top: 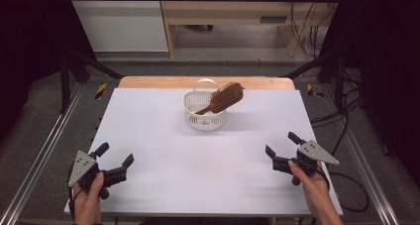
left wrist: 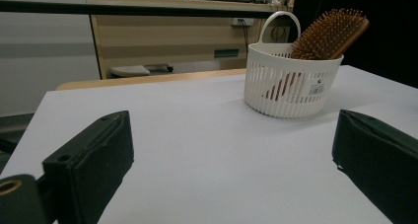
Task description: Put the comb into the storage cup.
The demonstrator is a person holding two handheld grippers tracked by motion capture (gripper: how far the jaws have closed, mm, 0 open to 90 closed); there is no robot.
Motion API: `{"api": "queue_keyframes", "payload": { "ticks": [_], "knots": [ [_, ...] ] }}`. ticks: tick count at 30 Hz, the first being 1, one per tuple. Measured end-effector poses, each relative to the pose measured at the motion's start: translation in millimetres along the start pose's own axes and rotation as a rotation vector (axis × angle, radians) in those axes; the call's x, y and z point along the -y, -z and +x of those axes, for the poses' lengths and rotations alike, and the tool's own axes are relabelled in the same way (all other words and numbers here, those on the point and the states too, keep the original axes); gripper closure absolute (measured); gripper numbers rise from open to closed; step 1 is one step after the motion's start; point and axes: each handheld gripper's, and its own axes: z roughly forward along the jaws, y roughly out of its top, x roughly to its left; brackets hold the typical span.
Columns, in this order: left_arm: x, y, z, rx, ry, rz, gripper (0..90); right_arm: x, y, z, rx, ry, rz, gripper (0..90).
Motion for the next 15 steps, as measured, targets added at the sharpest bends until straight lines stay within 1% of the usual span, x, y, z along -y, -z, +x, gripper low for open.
{"api": "queue_keyframes", "payload": {
  "ticks": [1, 2, 6, 9, 11, 15],
  "knots": [
    [-0.1, 0.0, -0.3, 0.003, -0.001, 0.000, 2.1, 0.7, -0.5, 0.3, -0.004, 0.002, 0.002, 4.4],
    [-0.2, -0.3, -0.9, 0.012, 0.006, -0.002, 2.1, 1.4, -1.2, 0.9, -0.007, -0.002, 0.002, 4.4],
    [-0.7, -0.7, -1.9, 0.017, 0.004, -0.013, 2.2, 3.6, -3.6, 3.2, -0.025, 0.010, 0.009, 4.4],
    [-0.8, -1.8, -3.2, 0.030, 0.009, -0.019, 2.2, 4.3, -5.4, 6.1, -0.039, 0.017, 0.011, 4.4],
    [-1.0, -2.0, -3.7, 0.029, 0.004, -0.019, 2.2, 5.0, -6.9, 8.1, -0.049, 0.025, 0.016, 4.3],
    [-1.7, -3.3, -6.1, 0.044, -0.001, -0.025, 2.2, 6.5, -10.1, 12.1, -0.069, 0.038, 0.025, 4.3]
  ]
}}
